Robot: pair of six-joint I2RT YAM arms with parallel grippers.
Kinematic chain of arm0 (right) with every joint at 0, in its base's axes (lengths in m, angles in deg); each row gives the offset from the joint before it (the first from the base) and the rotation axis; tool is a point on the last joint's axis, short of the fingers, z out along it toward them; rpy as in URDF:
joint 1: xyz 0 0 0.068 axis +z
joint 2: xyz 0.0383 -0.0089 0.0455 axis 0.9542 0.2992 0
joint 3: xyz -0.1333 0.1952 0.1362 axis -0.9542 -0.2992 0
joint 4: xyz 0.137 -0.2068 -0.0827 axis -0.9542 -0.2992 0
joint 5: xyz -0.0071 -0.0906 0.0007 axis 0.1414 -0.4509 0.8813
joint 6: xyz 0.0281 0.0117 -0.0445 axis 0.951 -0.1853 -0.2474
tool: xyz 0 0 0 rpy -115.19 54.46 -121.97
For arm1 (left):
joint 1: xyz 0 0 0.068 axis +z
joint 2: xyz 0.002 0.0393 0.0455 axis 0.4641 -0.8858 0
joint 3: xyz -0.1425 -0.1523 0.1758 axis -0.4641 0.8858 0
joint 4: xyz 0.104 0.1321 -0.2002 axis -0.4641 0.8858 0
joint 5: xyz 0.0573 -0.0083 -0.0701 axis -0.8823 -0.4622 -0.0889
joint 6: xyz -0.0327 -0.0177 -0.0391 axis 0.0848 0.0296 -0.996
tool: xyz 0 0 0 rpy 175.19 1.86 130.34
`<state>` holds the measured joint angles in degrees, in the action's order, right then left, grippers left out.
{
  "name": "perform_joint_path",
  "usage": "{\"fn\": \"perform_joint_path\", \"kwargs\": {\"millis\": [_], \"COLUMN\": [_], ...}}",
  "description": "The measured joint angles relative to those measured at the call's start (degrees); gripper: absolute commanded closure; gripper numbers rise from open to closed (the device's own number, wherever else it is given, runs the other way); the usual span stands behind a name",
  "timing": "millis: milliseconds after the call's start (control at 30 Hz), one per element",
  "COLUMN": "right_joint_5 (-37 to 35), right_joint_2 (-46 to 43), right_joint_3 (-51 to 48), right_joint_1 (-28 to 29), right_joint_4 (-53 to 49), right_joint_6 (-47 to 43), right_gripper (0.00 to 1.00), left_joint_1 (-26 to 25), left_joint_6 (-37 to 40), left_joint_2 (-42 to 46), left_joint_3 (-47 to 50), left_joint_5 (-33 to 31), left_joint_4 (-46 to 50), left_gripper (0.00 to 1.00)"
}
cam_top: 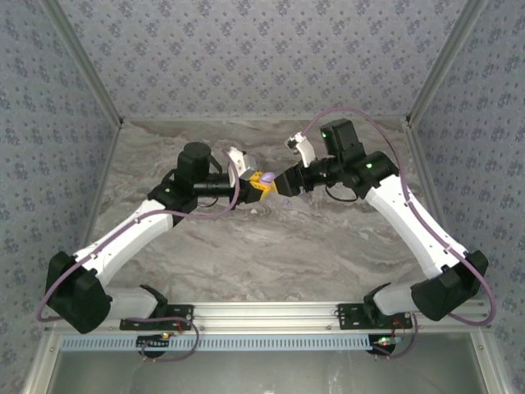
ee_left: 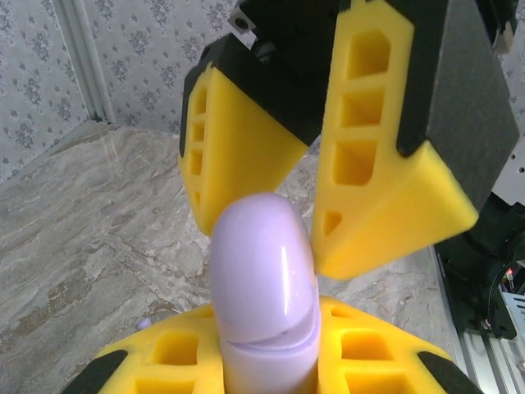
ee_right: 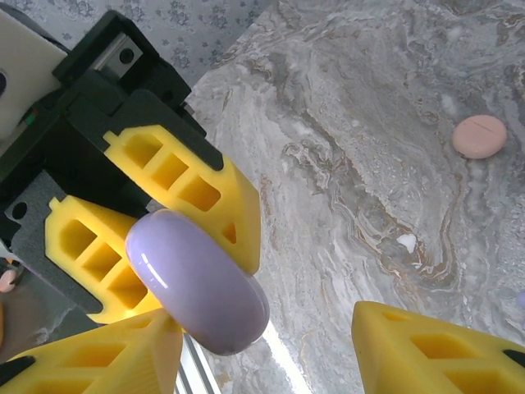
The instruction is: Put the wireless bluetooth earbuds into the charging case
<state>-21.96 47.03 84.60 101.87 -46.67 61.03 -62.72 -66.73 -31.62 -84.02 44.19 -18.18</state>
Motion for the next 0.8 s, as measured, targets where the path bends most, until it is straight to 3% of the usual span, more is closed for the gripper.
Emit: {"fn": "perform_joint_path", "kwargs": {"millis": [533, 800], "right_joint_5": [-5.6, -11.8], "right_joint_2": [-1.3, -2.2], "right_joint_3": [-0.2, -2.4], "right_joint_1": [-1.8, -8.0], "right_joint_4": [2.5, 4.0], "right_joint_6": [2.1, 6.2], "right_gripper": [0.39, 0.39], "left_joint_1": [-1.3, -1.3], "left_joint_6": [-2.2, -6.6], "left_joint_2": [0.3, 0.4], "left_joint_3": [3.7, 7.6], "left_joint_5": [0.4, -0.6], "left_joint_4": [-2.1, -5.3], "left_gripper": [0.93, 0.93]}}
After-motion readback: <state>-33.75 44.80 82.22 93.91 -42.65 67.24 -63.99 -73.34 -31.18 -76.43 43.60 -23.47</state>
